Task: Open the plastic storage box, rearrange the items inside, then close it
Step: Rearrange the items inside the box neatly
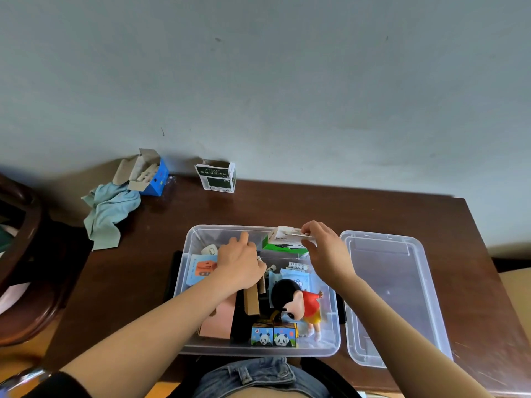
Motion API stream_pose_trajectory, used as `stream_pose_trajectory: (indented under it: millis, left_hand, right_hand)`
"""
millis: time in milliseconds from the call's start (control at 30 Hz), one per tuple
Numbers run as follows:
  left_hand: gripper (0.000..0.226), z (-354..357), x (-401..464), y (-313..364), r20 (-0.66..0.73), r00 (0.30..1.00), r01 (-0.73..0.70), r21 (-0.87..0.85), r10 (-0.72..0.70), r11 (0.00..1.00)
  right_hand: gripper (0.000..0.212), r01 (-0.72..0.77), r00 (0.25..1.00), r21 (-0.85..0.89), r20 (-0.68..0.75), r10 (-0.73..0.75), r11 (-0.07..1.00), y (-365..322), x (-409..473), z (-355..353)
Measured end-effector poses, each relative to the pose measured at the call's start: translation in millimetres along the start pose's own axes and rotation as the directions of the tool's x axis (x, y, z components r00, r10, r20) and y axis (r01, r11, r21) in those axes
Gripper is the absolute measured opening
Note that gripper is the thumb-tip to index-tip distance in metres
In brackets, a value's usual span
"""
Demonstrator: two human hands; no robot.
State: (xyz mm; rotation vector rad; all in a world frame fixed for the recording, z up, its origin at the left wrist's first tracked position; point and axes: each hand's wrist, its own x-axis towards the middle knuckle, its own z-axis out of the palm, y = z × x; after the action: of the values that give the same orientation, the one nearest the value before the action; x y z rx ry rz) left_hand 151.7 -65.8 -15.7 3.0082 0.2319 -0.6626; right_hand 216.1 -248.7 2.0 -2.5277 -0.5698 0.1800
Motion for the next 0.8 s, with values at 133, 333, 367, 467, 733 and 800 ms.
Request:
stream_pose_trajectory:
  millis: [133, 333, 367, 467, 733, 800]
  left_hand:
    - [0.045, -2.4, -0.3, -4.9, 0.024, 1.000, -0.016, -0.004, 0.016, 1.000]
    - [0.043, 4.8, -3.8, -13.3, -0.006, 1.000, -0.010, -0.138, 0.009, 0.990]
    - [0.042, 6.4, -5.1, -12.8, -0.019, 1.000, -0.005, -0.160, 0.002, 0.987]
    - [0.039, 9.2, -7.3, -12.6, -0.051, 0.999, 0.005, -0.206, -0.016, 0.978]
    - [0.040, 9.6, -10.0, -12.4, -0.104, 0.993, 0.024, -0.219, -0.048, 0.975]
    - [0.041, 8.2, -9.1, -10.2, -0.161, 0.985, 0.033, -0.194, -0.065, 0.980]
  right_hand:
    - [0.018, 0.074, 0.997, -0.154, 0.047, -0.067, 0.985, -4.4, 0.1, 10.1]
    - [0.022, 0.196, 0.972, -0.277, 0.180, -0.149, 0.941, -13.5, 3.1, 32.1]
    - [0.025, 0.201, 0.970, -0.288, 0.189, -0.151, 0.936, -13.5, 3.2, 33.9]
    - [0.039, 0.201, 0.972, -0.295, 0.181, -0.152, 0.934, -11.0, 0.0, 37.3]
    - [0.036, 0.030, 0.989, -0.031, -0.142, -0.034, 0.999, -9.3, -19.4, 14.3]
    - [0.025, -0.085, 0.985, 0.044, -0.146, 0.091, 0.995, -8.8, -24.0, 4.7]
